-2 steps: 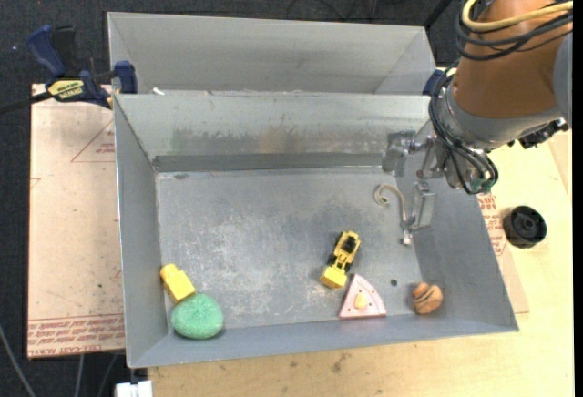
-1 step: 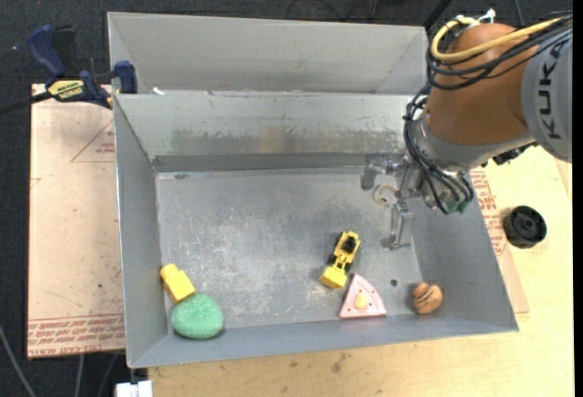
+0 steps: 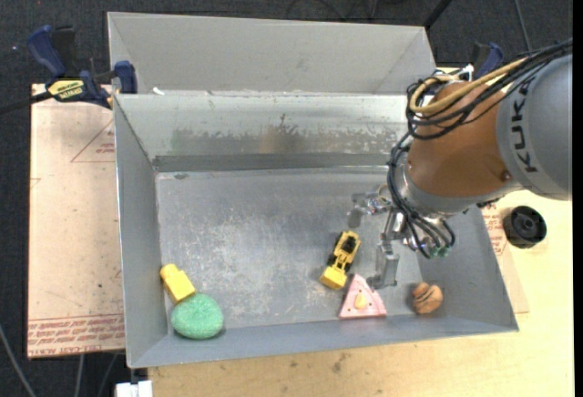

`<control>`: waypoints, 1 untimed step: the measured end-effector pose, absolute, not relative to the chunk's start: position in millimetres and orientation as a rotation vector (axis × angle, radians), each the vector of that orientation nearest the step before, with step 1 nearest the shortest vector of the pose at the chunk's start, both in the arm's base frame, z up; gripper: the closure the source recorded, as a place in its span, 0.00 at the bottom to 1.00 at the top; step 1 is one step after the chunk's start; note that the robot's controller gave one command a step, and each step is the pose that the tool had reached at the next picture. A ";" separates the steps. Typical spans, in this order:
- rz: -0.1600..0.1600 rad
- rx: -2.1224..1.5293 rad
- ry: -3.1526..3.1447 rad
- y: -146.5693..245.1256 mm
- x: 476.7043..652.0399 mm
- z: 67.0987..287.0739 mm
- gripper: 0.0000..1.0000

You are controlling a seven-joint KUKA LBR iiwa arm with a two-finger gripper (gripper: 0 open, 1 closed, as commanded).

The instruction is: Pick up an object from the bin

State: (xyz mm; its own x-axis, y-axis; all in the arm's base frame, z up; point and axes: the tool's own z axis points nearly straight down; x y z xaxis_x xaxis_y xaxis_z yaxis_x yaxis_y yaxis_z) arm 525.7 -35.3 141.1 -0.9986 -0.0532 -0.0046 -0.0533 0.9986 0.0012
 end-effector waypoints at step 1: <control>0.001 -0.264 3.129 -16.6 523.9 110.7 0.00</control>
Offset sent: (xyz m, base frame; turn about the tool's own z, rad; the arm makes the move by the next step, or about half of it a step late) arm -0.0261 0.0094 -0.0711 0.0318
